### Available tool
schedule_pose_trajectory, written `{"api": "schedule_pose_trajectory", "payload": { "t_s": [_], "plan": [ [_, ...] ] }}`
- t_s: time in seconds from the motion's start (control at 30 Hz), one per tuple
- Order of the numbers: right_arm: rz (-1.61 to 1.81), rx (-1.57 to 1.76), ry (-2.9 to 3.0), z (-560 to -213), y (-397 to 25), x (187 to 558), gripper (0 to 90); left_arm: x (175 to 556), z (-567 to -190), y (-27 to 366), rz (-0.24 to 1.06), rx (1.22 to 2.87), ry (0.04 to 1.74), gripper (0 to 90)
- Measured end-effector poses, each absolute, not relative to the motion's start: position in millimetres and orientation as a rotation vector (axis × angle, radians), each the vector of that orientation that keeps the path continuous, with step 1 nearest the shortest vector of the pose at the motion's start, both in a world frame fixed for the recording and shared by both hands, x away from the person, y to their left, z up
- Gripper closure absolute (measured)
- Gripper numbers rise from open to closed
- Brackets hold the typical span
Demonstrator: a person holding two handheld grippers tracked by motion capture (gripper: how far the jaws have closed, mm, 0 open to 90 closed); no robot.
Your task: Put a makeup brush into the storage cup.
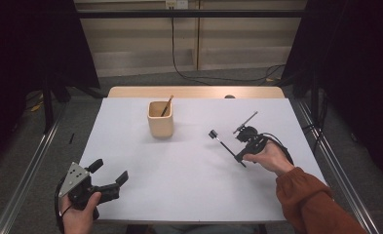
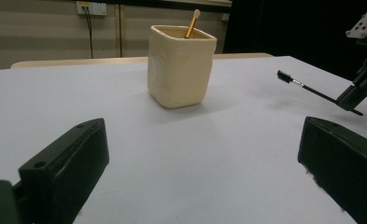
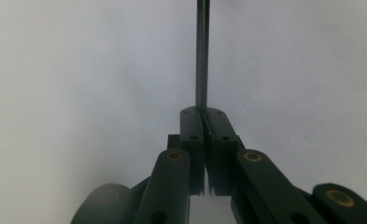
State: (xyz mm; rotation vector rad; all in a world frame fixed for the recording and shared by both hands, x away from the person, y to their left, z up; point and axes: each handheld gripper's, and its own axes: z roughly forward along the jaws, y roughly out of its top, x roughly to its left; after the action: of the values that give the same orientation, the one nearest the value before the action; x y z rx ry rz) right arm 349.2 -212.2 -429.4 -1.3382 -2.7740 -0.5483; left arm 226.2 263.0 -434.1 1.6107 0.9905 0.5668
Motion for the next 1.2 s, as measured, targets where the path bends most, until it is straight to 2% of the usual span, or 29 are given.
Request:
{"api": "schedule_pose_trajectory", "payload": {
  "t_s": [1.2],
  "plan": [
    [-1.404,-1.294,-2.653,-422.9,-236.2,318.6,87.2,226.2,-433.5,266.5,0.578,1.598,0.998,1.9]
  ]
}}
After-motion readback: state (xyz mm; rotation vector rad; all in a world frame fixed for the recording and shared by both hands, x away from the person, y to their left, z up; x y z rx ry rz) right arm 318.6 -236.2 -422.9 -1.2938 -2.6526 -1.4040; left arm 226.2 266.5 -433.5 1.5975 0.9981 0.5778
